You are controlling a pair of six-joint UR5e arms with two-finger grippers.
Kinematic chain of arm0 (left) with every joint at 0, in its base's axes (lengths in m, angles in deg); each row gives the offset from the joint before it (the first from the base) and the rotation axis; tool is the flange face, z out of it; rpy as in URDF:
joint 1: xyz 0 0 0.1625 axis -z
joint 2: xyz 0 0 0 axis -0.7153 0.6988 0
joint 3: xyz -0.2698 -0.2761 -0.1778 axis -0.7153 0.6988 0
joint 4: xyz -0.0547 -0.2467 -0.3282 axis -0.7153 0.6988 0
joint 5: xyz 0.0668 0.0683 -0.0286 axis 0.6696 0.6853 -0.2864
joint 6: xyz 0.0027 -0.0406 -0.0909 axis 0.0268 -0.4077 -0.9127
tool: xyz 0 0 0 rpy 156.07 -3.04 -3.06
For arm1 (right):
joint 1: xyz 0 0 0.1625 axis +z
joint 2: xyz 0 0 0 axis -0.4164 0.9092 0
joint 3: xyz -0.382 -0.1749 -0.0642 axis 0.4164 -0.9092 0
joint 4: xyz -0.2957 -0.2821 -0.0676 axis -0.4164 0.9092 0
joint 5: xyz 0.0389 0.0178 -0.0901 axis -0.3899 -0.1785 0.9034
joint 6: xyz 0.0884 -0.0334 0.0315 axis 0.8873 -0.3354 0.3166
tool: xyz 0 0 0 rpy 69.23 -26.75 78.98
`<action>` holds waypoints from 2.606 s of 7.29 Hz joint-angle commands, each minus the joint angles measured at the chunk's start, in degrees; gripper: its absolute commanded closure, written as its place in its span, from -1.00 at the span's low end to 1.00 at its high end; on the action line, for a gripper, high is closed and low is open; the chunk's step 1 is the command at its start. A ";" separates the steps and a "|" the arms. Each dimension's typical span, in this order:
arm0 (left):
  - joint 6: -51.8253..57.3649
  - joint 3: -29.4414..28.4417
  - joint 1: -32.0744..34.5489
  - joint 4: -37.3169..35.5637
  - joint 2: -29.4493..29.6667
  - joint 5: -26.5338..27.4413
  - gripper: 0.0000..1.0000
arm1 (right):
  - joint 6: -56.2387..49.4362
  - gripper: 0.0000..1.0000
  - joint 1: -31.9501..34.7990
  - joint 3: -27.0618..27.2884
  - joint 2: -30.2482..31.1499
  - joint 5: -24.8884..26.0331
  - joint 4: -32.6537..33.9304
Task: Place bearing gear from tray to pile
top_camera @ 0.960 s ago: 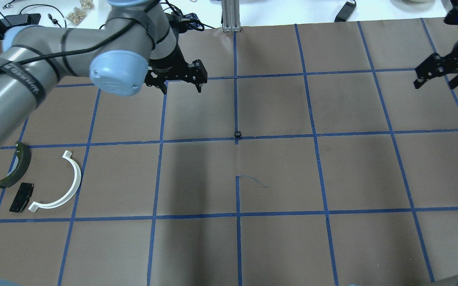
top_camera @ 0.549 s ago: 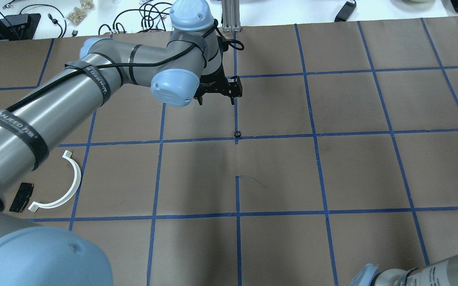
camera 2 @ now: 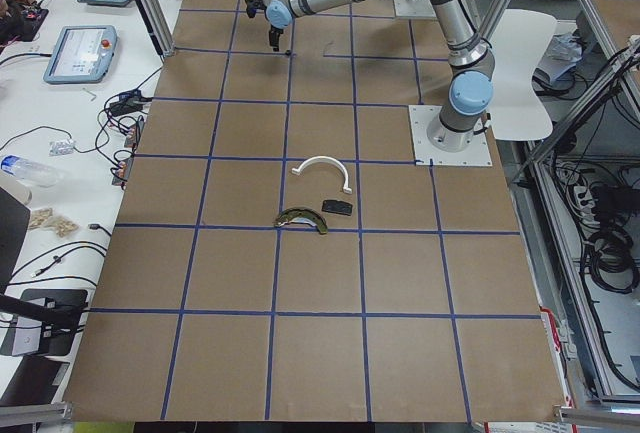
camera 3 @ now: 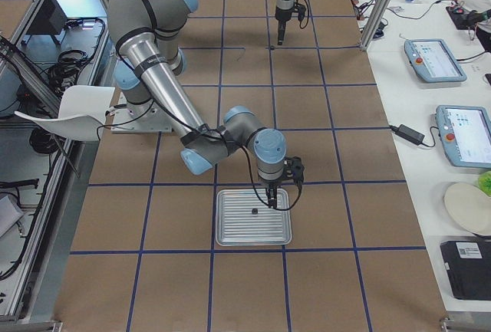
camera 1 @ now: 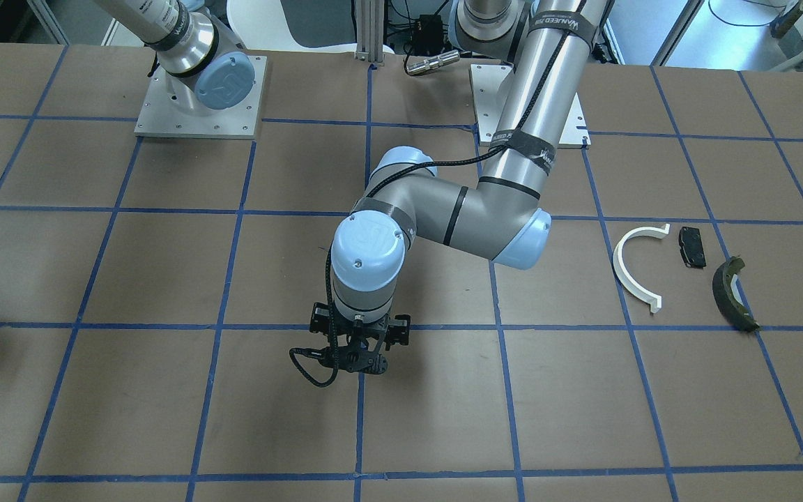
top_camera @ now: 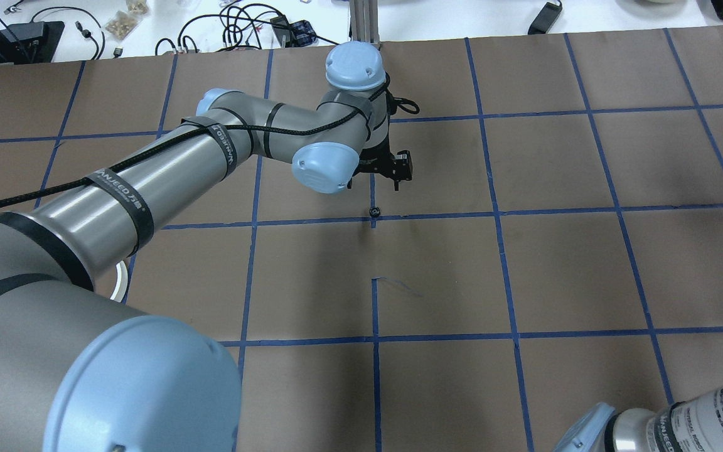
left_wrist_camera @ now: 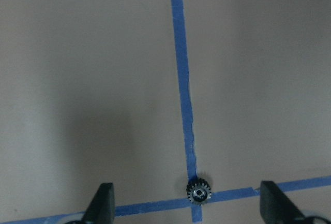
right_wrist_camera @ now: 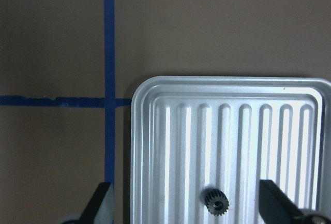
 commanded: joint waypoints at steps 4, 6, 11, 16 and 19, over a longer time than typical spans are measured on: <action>0.87 0.76 0.51 0.20 1.46 0.18 -0.88 | -4.83 -0.78 -2.39 1.87 -4.02 2.48 4.65; 0.96 0.85 0.51 1.60 1.46 0.36 -0.57 | -6.75 -0.59 -3.44 1.87 -4.82 5.01 4.83; 1.05 0.85 0.51 2.22 1.98 0.45 0.58 | -6.50 -0.27 -3.44 2.05 -5.35 6.97 5.53; 4.90 -2.56 -1.85 11.39 -1.16 3.06 1.00 | -6.06 -0.27 -3.44 2.05 -5.43 6.71 5.53; 14.37 -17.91 -14.30 35.81 -5.39 5.71 1.00 | -6.15 -0.23 -3.27 1.87 -6.66 6.27 7.11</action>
